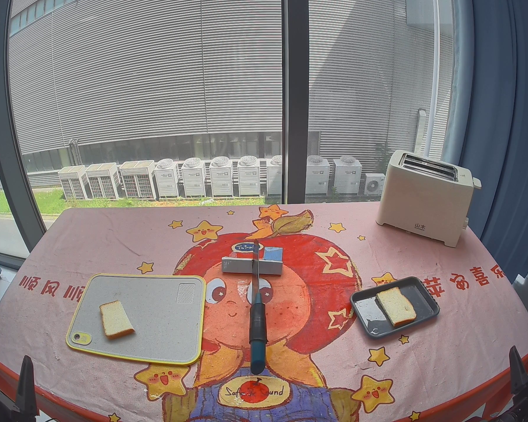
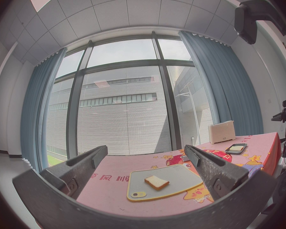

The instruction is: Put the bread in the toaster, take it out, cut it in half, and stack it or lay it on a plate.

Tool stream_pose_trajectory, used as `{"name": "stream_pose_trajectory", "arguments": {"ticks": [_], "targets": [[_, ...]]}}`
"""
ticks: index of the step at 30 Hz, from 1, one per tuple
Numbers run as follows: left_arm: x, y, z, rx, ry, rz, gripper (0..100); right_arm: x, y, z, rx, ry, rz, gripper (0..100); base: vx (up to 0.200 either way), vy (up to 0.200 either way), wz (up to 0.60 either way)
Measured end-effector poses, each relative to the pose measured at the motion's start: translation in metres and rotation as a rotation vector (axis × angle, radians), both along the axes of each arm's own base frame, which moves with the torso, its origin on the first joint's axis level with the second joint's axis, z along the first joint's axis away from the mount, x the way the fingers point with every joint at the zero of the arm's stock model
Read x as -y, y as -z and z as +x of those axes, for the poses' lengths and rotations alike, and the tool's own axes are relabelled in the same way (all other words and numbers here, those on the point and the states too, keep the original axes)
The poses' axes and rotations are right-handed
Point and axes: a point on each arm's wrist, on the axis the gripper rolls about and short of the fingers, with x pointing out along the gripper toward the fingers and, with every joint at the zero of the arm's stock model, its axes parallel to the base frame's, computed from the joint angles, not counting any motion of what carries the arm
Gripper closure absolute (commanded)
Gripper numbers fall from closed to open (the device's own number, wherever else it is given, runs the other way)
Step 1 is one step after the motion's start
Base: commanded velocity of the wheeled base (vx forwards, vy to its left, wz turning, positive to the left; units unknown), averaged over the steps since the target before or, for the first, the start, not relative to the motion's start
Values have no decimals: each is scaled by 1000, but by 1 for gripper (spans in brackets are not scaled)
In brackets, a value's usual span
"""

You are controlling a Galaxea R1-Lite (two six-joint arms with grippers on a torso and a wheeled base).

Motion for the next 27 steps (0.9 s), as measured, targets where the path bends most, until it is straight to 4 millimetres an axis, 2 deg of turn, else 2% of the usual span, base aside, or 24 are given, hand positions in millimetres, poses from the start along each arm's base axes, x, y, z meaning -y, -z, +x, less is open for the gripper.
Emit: {"name": "stream_pose_trajectory", "arguments": {"ticks": [9,18,27], "targets": [[0,-14,5,49,-1,0,0,0,0,0,0,0,0,0,0,0,0],[0,-12,16,-99,-11,32,0,0,0,0,0,0,0,0,0,0,0],[0,-19,13,-271,-11,36,0,0,0,0,0,0,0,0,0,0,0]]}}
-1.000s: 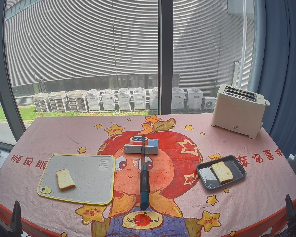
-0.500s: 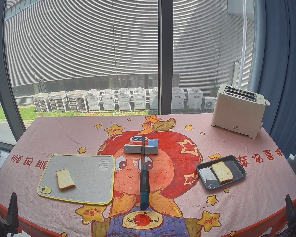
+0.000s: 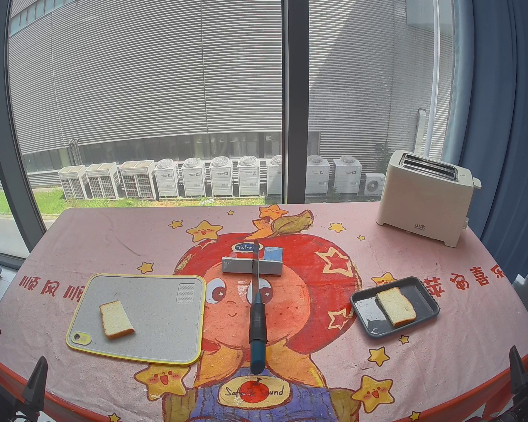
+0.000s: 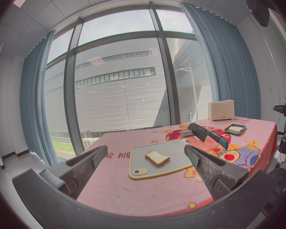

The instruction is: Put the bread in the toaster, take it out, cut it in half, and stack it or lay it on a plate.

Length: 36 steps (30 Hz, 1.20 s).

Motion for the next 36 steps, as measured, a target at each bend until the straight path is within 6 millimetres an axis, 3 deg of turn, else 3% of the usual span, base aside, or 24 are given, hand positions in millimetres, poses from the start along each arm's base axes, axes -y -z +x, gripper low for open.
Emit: {"name": "stream_pose_trajectory", "arguments": {"ticks": [10,19,36], "targets": [[0,-14,-10,-150,5,16,0,0,0,0,0,0,0,0,0,0,0],[0,-32,-8,-236,-3,19,0,0,0,0,0,0,0,0,0,0,0],[-2,-52,24,-395,-89,34,0,0,0,0,0,0,0,0,0,0,0]]}}
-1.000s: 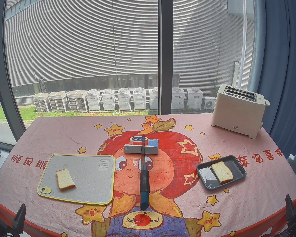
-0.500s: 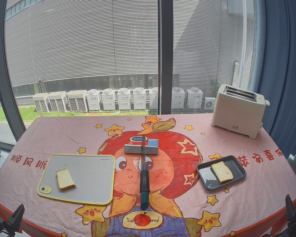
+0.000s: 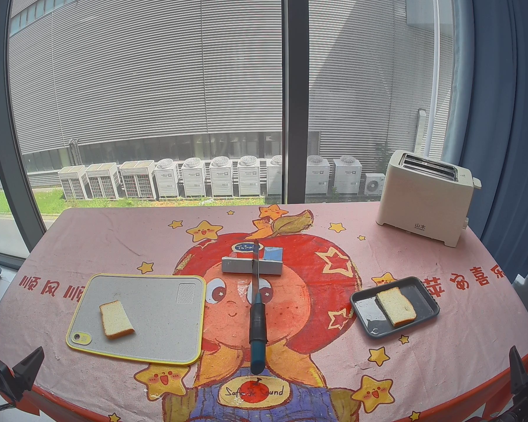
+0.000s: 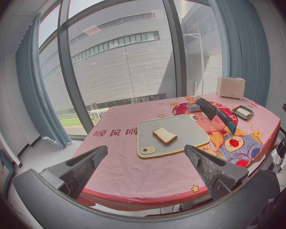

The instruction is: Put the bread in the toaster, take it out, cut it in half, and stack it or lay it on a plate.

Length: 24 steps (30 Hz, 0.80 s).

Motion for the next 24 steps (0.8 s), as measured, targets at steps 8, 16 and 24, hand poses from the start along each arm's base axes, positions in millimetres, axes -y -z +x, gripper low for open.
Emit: {"name": "stream_pose_trajectory", "arguments": {"ticks": [8,16,24], "targets": [[0,-13,18,-63,-3,-12,0,0,0,0,0,0,0,0,0,0,0],[0,-29,33,-167,-19,-64,0,0,0,0,0,0,0,0,0,0,0],[-1,-45,63,-212,-41,-111,0,0,0,0,0,0,0,0,0,0,0]]}}
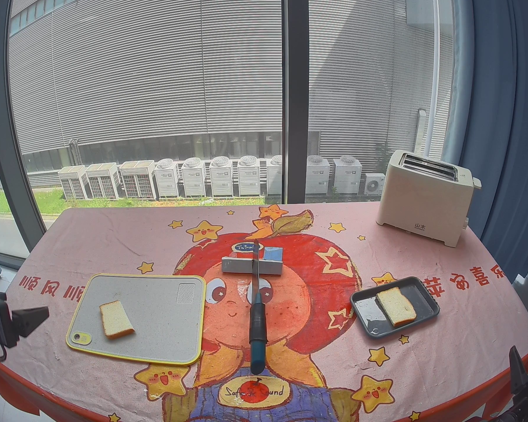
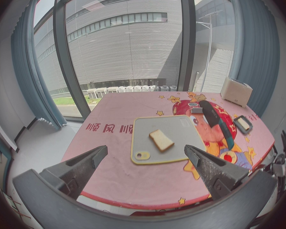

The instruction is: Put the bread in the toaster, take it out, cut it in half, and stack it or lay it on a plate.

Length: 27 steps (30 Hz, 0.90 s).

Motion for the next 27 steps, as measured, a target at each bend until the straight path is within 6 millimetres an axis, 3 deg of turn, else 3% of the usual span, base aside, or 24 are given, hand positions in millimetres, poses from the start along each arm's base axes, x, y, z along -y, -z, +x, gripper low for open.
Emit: {"name": "stream_pose_trajectory", "arguments": {"ticks": [12,19,27], "targets": [[-10,-11,74,-24,-89,-96,0,0,0,0,0,1,0,0,0,0,0],[-15,-4,98,-80,-111,-96,0,0,0,0,0,0,0,0,0,0,0],[-17,11,110,-157,-114,-103,0,0,0,0,0,0,0,0,0,0,0]]}}
